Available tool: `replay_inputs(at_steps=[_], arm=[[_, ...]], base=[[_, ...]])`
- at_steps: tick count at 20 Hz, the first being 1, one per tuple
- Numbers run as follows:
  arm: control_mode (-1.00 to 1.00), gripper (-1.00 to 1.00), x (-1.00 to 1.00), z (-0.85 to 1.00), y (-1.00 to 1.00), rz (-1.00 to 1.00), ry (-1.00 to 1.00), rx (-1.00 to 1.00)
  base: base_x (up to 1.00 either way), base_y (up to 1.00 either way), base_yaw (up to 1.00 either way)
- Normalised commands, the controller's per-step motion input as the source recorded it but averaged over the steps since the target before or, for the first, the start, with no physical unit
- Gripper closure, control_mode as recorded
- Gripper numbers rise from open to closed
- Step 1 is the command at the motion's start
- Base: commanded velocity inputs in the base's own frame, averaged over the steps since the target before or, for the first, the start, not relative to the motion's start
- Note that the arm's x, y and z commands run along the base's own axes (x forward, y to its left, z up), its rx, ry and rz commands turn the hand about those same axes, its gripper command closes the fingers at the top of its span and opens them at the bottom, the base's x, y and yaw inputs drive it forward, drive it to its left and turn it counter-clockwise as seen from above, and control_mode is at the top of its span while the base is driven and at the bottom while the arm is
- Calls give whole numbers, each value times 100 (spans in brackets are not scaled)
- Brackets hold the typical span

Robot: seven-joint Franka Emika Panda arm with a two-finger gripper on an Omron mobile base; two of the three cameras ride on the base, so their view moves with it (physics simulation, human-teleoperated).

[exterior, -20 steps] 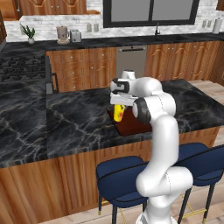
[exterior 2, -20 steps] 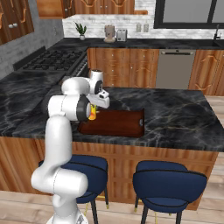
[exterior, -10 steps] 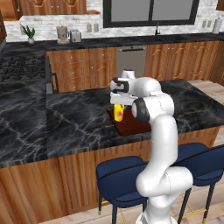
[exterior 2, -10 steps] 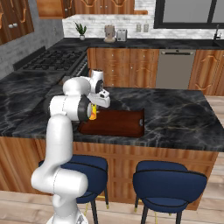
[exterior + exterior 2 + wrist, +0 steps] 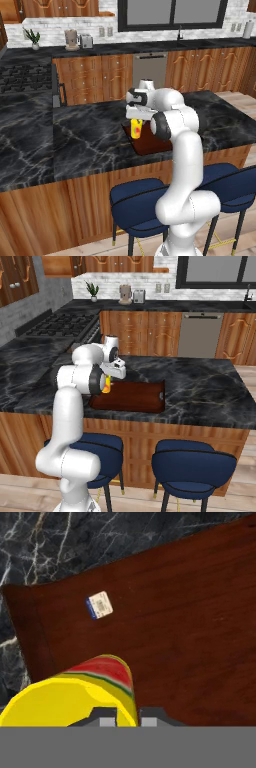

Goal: There is a tray on the dining counter. Grab the cup, mug, and pitcher and place them on the tray. The pitcher may be placed next to the tray if it cannot fit the tray.

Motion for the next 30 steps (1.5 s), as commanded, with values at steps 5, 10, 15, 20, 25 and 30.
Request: replay_inputs(at_steps=[5,10,15,20,25,30], arm=[[-100,-100,0,0,0,0,0,0],[-100,-100,0,0,-1,0,0,0],[-100,-100,2,33,-2,0,0,0],[-100,-100,0,85,-3,0,0,0],[-100,-100,-18,74,-18,0,0,0],[-100,-100,-89,55,-12,9,-4,-9]], base=[[0,0,0],[0,0,0],[0,0,0],[0,0,0],[0,0,0],[0,0,0]])
